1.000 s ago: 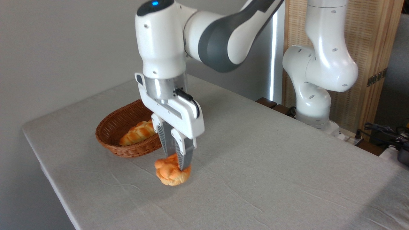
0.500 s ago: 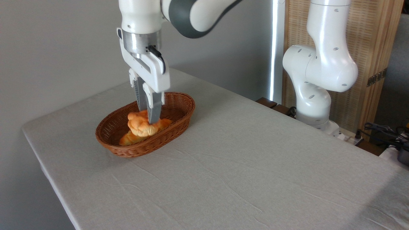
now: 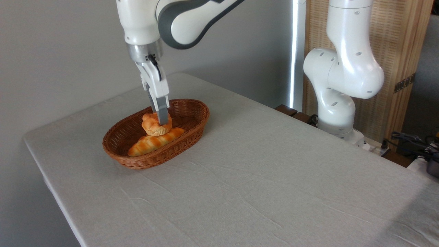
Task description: Put bread into the basket
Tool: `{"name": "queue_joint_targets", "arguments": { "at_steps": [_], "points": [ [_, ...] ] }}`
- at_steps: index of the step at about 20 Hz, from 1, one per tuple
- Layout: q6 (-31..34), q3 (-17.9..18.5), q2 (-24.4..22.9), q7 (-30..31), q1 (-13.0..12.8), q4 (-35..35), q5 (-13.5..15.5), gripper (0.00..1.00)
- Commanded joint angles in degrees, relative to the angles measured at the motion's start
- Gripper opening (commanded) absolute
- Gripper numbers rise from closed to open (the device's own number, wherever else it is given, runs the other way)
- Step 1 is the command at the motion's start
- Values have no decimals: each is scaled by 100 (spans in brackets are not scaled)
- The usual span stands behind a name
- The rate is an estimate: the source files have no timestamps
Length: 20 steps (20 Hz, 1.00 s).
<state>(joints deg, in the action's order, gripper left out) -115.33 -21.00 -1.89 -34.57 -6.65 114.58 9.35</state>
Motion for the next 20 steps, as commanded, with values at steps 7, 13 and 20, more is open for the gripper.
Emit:
{"name": "queue_joint_targets", "arguments": {
  "at_steps": [7, 13, 20],
  "points": [
    [63, -18, 216, 38, 32, -208, 49, 100],
    [151, 52, 40, 126, 68, -427, 93, 100],
    [696, 560, -75, 108, 94, -927, 102, 100]
  ]
}}
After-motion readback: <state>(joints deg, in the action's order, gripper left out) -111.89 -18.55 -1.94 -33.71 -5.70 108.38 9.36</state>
